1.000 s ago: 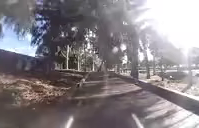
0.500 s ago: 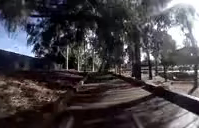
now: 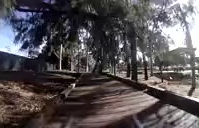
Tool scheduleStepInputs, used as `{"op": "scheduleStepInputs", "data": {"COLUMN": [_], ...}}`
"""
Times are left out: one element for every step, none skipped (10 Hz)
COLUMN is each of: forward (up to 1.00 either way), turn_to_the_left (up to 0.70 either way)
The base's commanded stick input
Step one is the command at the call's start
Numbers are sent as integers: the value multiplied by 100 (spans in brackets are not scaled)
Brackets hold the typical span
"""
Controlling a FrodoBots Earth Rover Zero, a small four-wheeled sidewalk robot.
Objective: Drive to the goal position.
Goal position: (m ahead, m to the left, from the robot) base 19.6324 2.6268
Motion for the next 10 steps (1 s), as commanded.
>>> {"op": "scheduleStepInputs", "data": {"forward": [100,100,100,100,100,100,100,100,100,100], "turn_to_the_left": [0,0,0,0,0,0,0,0,0,0]}}
